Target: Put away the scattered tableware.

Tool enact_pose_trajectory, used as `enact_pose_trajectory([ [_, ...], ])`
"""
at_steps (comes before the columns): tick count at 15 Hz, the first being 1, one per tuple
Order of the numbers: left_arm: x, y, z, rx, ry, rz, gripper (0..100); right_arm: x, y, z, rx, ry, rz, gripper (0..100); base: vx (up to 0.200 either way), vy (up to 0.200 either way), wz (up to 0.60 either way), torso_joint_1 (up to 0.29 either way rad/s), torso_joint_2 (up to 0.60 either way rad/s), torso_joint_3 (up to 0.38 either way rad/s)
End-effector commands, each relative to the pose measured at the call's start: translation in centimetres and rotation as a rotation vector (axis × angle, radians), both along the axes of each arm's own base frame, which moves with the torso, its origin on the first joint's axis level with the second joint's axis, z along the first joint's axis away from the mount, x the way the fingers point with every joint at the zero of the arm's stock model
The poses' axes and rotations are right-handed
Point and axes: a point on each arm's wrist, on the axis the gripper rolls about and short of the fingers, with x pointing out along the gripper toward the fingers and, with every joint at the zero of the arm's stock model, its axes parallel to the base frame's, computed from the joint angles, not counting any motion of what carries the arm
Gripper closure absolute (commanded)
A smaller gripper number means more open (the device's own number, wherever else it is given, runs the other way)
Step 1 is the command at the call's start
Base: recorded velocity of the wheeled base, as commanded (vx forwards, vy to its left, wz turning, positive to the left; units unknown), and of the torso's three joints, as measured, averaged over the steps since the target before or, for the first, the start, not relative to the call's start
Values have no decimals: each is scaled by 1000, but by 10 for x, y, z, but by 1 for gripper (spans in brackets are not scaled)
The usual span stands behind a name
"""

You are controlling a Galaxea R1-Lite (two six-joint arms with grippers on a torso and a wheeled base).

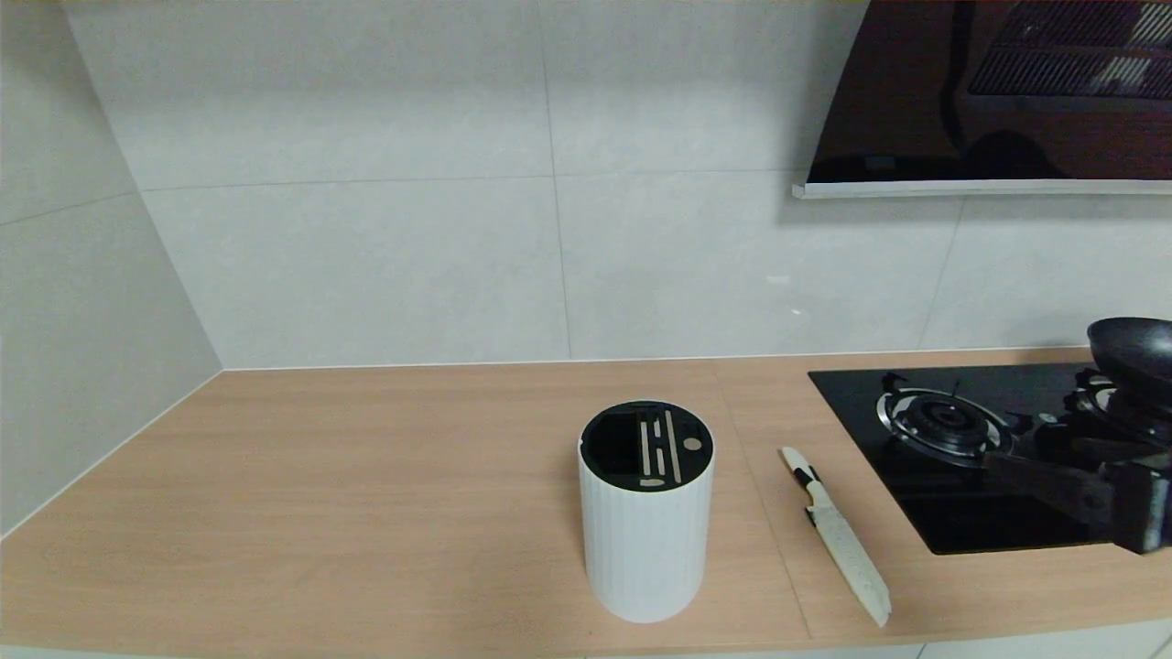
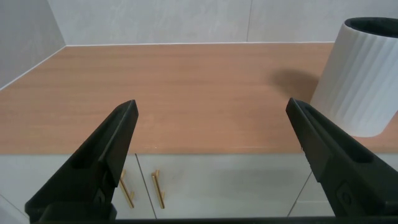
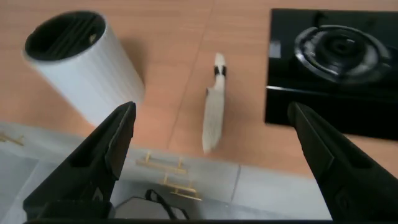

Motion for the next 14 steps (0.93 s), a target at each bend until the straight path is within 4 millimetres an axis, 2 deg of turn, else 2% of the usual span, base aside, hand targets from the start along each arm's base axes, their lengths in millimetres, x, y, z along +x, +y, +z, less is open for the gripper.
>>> enact_pose_trajectory([
  [1,0,0,0,0,0,0,0,79,21,-31,-21,119,22,0,0,0,0,0,0,0],
  [2,0,0,0,0,0,0,0,85,24,-34,-29,130,24,0,0,0,0,0,0,0],
  [3,0,0,0,0,0,0,0,102,35,-45,-54,168,17,0,0,0,0,0,0,0],
  [4,0,0,0,0,0,0,0,108,38,-51,-65,184,6,0,0,0,0,0,0,0],
  [7,0,0,0,1,0,0,0,136,56,-92,-101,224,7,0,0,0,0,0,0,0],
  [9,0,0,0,1,0,0,0,150,59,-124,-132,265,-34,0,0,0,0,0,0,0],
  [11,0,0,0,0,0,0,0,161,61,-150,-151,266,-73,0,0,0,0,0,0,0],
  [14,0,0,0,0,0,0,0,164,61,-170,-162,286,-82,0,0,0,0,0,0,0],
])
